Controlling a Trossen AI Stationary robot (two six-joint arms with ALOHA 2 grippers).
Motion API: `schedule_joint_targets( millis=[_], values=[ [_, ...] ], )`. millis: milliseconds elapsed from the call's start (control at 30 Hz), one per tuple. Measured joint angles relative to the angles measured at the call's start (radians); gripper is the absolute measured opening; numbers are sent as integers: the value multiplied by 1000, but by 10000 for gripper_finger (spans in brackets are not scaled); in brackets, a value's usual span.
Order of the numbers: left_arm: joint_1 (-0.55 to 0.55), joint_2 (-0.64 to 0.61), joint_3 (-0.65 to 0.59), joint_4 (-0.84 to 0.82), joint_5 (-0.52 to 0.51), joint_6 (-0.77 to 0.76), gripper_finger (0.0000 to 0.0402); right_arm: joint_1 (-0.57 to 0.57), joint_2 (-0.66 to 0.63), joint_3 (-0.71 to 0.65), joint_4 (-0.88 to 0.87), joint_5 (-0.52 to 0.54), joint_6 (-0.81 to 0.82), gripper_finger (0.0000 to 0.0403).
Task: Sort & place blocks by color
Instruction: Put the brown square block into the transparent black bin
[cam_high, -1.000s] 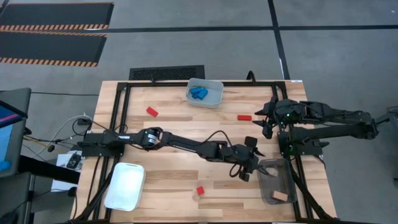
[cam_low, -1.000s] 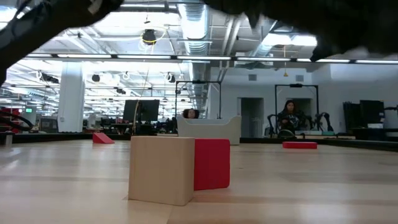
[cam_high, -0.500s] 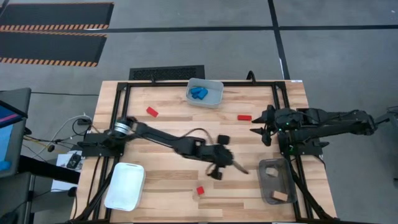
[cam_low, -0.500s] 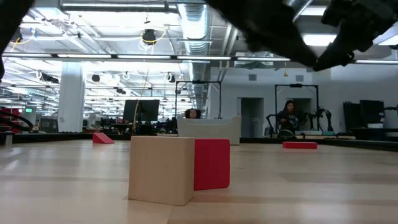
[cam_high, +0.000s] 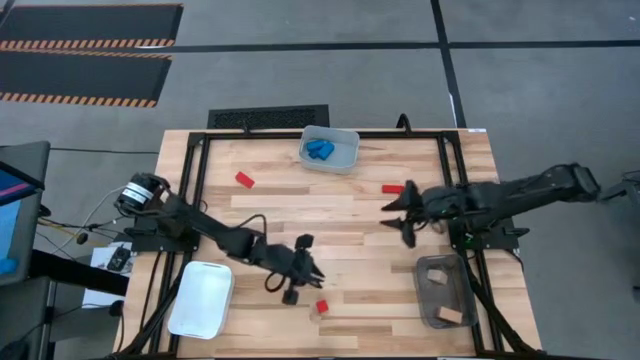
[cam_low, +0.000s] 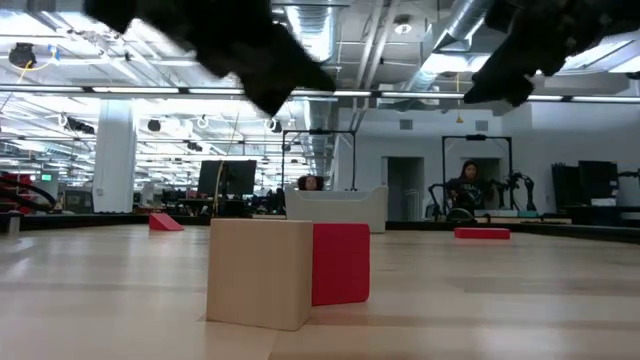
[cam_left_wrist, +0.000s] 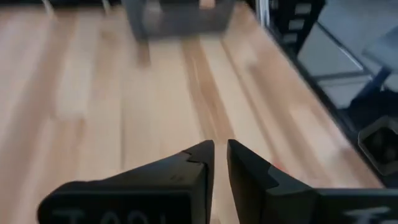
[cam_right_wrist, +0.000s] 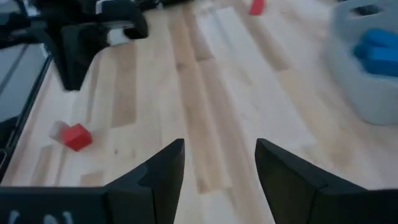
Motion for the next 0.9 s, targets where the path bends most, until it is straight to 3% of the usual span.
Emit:
schedule_joint_targets(
  millis=[300, 567, 900],
  values=[
    [-74, 36, -29, 38, -157, -78, 103, 101, 391, -27, 466, 0, -25, 219],
    [-69, 36, -29, 40, -97, 37, 178, 100, 597, -28, 676, -6, -60, 219],
    [-125, 38, -29, 48, -46, -109, 188, 140, 714, -26, 783, -15, 70, 219]
  ],
)
